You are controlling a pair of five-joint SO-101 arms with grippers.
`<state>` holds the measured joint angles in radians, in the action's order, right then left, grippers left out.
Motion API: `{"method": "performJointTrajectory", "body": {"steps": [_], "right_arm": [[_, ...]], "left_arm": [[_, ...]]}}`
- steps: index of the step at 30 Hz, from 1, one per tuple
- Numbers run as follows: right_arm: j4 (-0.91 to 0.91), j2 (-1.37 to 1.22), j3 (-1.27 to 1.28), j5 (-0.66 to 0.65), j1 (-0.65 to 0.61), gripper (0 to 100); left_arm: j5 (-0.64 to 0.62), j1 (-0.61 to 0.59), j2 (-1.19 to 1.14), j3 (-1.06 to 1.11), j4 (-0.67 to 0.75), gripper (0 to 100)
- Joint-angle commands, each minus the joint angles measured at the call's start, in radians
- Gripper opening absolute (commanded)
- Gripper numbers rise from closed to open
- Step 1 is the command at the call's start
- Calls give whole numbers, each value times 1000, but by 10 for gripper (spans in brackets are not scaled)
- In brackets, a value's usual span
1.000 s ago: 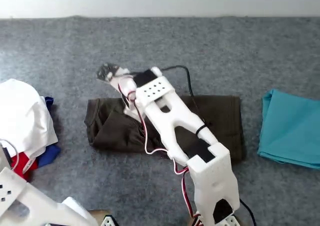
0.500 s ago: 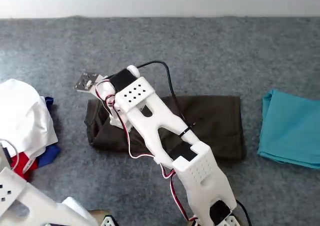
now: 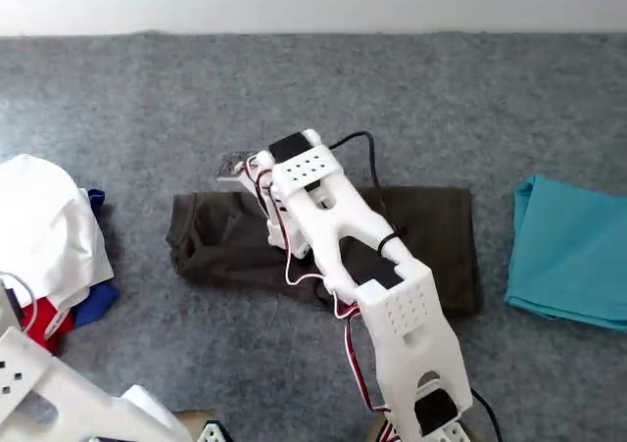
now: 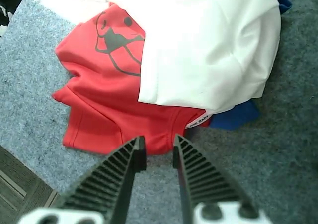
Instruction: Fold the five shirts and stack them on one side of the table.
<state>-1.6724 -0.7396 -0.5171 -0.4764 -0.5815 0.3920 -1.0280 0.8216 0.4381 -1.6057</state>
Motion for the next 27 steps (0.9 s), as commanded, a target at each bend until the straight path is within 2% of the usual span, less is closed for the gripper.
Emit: {"method": "performJointTrajectory", "body": {"steps": [1,7,11,20,24,27], "right_arm": [[5,28,-5,-12,-22,9],[-33,142,-5,-3,-108,9],[33,205,-5,46,-139,9],[163,65,-5,44,-137,9],[12,76,-84,60,-137,9],[-116,87,-155,167,-104,9]], "left_arm": [[5,2,-3,-4,12,102],[5,2,-3,-4,15,102],[5,2,-3,-4,15,102],[5,3,-3,-2,15,102],[5,3,3,-7,11,102],[5,3,3,-4,12,102]]}}
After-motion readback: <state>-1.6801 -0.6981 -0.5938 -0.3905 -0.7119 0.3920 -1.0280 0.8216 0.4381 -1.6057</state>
